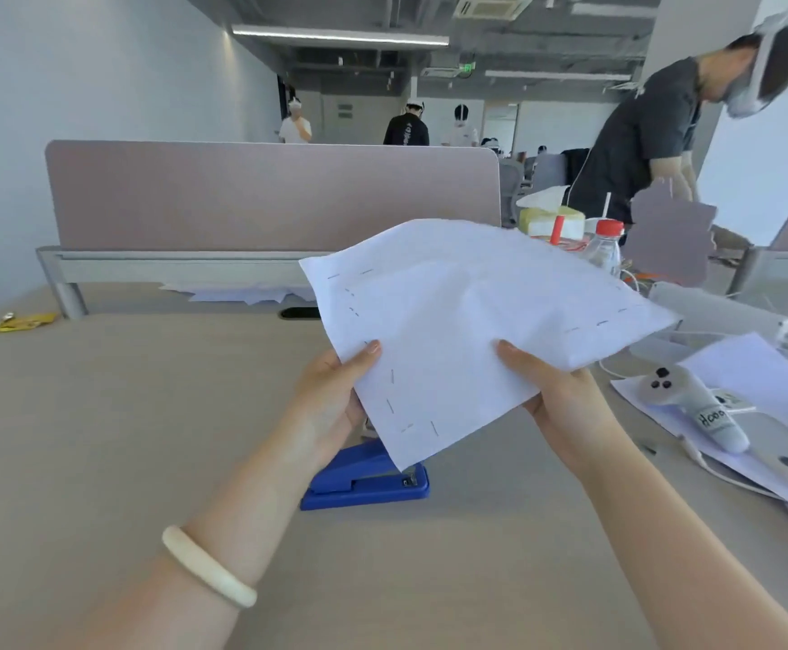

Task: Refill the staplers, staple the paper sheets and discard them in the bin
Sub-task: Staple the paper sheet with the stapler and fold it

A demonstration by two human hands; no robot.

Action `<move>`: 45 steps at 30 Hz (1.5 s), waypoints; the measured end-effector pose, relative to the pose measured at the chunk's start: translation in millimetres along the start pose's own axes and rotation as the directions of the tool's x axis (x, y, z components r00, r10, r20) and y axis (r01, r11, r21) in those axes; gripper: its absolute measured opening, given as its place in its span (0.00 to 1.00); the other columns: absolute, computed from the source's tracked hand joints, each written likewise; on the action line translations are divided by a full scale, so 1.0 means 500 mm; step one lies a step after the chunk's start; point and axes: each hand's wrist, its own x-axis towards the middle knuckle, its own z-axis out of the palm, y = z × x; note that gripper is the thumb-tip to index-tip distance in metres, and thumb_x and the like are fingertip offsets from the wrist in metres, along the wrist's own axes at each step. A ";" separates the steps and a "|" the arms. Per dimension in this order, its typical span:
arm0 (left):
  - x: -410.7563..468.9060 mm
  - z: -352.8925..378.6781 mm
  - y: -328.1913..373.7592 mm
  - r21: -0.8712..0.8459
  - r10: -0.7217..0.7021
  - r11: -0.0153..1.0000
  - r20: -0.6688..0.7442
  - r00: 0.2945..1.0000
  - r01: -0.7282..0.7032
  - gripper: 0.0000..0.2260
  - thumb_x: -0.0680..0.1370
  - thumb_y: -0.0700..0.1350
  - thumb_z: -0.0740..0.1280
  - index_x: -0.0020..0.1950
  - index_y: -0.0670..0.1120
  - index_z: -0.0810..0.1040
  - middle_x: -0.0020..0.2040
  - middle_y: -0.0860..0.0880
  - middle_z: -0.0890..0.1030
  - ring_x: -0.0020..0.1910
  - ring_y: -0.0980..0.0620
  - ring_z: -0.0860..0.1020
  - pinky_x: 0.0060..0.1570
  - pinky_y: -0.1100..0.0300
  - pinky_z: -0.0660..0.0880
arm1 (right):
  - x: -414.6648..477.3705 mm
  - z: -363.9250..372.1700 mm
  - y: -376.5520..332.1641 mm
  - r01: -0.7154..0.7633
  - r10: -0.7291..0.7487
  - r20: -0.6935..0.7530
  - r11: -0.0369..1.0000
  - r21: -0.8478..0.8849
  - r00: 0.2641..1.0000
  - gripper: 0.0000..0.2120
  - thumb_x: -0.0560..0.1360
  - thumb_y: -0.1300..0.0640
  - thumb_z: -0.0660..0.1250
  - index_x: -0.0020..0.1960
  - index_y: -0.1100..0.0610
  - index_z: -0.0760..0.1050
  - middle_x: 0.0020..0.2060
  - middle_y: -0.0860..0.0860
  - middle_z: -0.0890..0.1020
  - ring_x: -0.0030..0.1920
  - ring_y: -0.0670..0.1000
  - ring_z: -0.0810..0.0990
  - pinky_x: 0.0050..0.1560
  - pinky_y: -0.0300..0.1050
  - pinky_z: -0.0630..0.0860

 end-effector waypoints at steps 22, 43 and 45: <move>-0.110 -0.218 -0.028 0.931 -0.004 0.363 -0.017 1.000 0.017 0.06 0.71 0.48 0.72 0.44 0.56 0.77 0.47 0.59 0.79 0.43 0.57 0.77 0.41 0.64 0.71 | 0.034 0.023 0.178 -0.231 0.214 -0.100 0.951 -0.206 0.972 0.19 0.72 0.56 0.66 0.63 0.50 0.72 0.57 0.50 0.80 0.58 0.53 0.78 0.61 0.57 0.75; -0.022 -0.076 -0.011 0.887 0.069 0.457 0.034 0.997 -0.062 0.10 0.77 0.55 0.60 0.51 0.55 0.78 0.51 0.55 0.75 0.52 0.57 0.74 0.51 0.64 0.67 | 0.010 0.072 0.183 -0.288 0.301 -0.037 0.859 -0.423 0.953 0.09 0.75 0.58 0.63 0.55 0.56 0.74 0.43 0.52 0.80 0.38 0.50 0.77 0.31 0.37 0.73; 0.017 -0.046 -0.029 0.900 0.073 0.434 0.013 0.997 -0.044 0.15 0.79 0.54 0.55 0.61 0.53 0.74 0.59 0.51 0.72 0.60 0.55 0.70 0.58 0.61 0.64 | 0.008 0.073 0.182 -0.286 0.299 -0.043 0.852 -0.439 0.953 0.08 0.75 0.58 0.63 0.54 0.57 0.74 0.41 0.51 0.79 0.35 0.48 0.76 0.28 0.35 0.72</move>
